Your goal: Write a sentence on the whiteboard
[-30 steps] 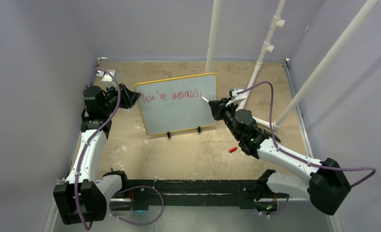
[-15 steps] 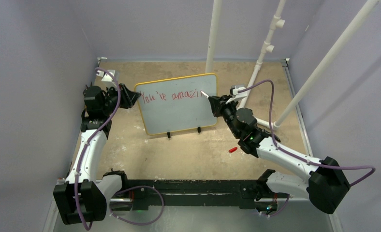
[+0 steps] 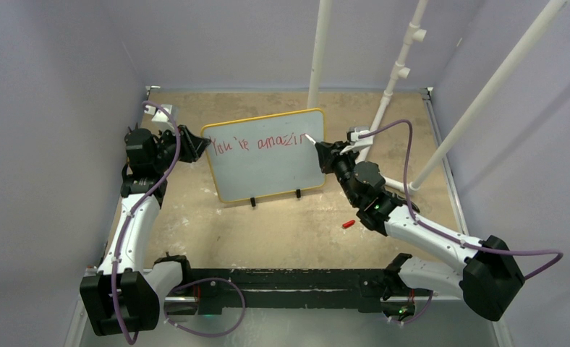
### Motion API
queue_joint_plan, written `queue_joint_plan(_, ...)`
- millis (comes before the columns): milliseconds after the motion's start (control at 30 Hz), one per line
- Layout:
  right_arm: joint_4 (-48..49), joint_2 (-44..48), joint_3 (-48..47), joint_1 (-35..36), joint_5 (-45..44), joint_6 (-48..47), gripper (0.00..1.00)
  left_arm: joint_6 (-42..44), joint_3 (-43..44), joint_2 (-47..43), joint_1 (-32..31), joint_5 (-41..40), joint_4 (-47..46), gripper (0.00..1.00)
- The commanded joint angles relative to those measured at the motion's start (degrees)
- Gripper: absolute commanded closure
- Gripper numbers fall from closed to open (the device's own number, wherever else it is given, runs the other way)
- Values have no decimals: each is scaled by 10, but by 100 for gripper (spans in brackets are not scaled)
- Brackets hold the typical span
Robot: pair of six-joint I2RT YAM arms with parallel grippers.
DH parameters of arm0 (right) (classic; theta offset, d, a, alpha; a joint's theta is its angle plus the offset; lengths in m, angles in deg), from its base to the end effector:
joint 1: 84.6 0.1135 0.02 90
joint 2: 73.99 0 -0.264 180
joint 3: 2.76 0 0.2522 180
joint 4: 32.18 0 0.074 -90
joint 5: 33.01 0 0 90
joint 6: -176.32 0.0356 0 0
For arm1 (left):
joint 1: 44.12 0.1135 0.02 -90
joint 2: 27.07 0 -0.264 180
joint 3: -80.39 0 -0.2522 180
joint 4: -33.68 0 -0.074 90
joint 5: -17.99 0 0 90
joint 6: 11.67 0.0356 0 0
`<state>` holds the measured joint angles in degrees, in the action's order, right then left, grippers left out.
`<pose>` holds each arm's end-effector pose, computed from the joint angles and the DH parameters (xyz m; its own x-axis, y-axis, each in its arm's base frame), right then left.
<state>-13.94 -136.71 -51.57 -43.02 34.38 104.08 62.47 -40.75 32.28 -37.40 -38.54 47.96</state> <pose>0.1964 0.1559 0.2956 -0.0456 0.3360 -0.9408 -0.3276 0.8846 0.3318 0.2385 0.0083 0.3120 -0.3616 -0.2722 -0.8917 0.3464 0.8488 -0.3995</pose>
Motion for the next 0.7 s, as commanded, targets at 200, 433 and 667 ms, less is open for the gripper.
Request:
queue_joint_plan(200,-16,3,1,-4,-1,5,100,7,-1,-6,2,10,-18,76)
queue_joint_plan(433,-27,6,22,-4,5,31,100,7,-2,-6,3,10,-18,76)
queue_joint_plan(667,-34,20,24,-4,4,30,100,7,-3,-6,3,10,-17,76)
